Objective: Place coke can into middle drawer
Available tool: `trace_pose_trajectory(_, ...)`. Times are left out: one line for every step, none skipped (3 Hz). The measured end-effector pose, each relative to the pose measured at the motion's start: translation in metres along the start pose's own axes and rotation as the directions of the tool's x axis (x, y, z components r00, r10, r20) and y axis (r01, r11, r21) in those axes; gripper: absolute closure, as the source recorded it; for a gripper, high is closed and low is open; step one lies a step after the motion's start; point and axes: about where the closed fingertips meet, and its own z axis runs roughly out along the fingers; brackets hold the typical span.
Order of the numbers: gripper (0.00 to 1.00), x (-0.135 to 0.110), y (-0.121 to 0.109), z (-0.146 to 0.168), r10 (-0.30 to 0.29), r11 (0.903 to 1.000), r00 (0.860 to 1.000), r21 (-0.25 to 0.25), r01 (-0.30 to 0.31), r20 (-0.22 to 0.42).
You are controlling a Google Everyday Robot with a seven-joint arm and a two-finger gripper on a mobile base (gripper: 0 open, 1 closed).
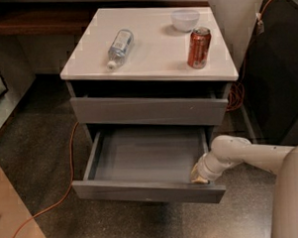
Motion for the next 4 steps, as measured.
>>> trace_pose_trajectory(1.00,0.003,0.030,-0.014,-0.035,0.9986,0.999,-0.039,0.035,0.013)
trace_pose_trajectory(1.00,0.002,0.045,-0.027,-0.058,0.9968,0.998,-0.054,0.059,0.027)
trace_pose_trajectory(1.00,-0.009,0.042,-0.053,-0.099,0.9943,0.994,-0.036,0.100,0.047)
trace_pose_trajectory(1.00,-0.027,0.027,-0.089,-0.163,0.9867,0.985,0.002,0.163,0.064)
